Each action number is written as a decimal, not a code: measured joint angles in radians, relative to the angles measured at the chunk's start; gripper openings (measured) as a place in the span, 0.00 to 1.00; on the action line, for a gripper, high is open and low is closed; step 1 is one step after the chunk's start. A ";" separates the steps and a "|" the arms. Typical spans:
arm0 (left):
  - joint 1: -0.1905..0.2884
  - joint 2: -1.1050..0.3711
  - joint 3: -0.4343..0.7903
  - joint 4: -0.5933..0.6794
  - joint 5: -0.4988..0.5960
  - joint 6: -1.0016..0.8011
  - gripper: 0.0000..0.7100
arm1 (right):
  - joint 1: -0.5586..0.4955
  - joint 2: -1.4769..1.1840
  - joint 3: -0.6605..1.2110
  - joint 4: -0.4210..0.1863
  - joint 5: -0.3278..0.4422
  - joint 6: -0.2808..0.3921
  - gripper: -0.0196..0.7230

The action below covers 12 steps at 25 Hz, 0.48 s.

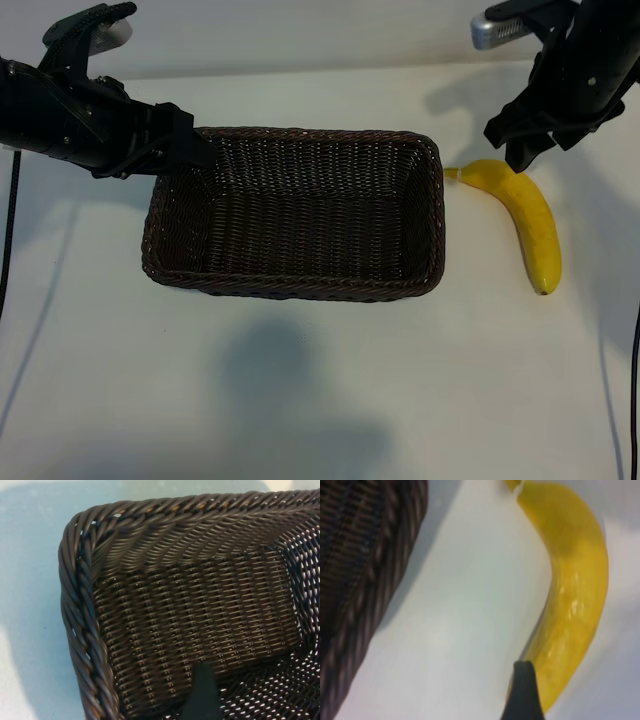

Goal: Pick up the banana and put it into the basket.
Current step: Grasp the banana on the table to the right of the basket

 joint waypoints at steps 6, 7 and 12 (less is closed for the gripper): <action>0.000 0.000 0.000 0.000 0.000 0.000 0.84 | 0.000 0.000 0.104 -0.011 -0.152 -0.003 0.80; 0.000 0.000 0.000 0.000 0.000 0.000 0.84 | 0.000 0.000 0.116 -0.017 -0.174 -0.003 0.80; 0.000 0.000 0.000 0.000 0.000 0.000 0.84 | 0.000 0.000 0.131 -0.049 -0.222 -0.003 0.80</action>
